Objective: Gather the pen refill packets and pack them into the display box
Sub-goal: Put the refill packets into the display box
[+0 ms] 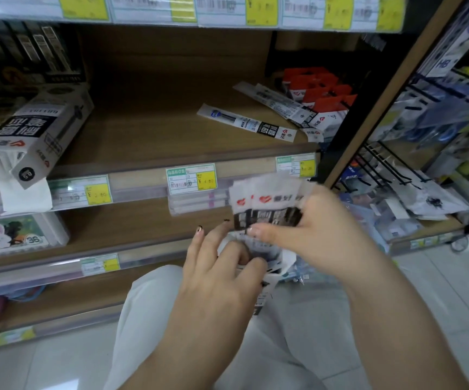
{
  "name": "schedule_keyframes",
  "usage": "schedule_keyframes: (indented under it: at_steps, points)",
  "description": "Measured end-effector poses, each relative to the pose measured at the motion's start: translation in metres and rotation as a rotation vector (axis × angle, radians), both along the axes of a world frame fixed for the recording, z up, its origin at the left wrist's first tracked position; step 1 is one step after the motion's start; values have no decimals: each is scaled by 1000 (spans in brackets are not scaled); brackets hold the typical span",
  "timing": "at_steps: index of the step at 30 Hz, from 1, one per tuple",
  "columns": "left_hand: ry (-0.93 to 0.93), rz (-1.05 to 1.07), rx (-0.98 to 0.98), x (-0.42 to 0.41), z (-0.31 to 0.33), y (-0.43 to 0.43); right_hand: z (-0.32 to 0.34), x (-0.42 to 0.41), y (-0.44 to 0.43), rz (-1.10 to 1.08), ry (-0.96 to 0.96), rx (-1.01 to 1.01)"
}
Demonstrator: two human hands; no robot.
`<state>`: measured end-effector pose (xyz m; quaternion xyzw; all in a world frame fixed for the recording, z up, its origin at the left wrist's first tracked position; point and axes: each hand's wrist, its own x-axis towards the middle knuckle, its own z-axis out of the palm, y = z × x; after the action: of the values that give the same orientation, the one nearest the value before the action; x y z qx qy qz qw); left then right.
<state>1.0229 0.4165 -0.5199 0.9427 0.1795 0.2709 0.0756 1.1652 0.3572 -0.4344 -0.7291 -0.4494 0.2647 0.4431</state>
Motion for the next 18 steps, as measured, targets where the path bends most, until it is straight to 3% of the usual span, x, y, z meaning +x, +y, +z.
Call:
schedule_keyframes:
  at_steps: [3, 7, 11, 15, 18]
  points:
    - [7, -2, -8, -3, 0, 5, -14, -7, 4, 15, -54, -95]
    - [27, -15, 8, -4, 3, 5, 18, -1, -4, 103, -152, -116]
    - [41, -14, 9, -3, 4, 2, 41, 0, 2, 183, -416, -234]
    - [1, -14, -11, -5, -1, 3, 25, -6, 15, 281, -668, -478]
    - [-20, -22, -7, -4, -2, 4, 17, -11, 15, 266, -760, -523]
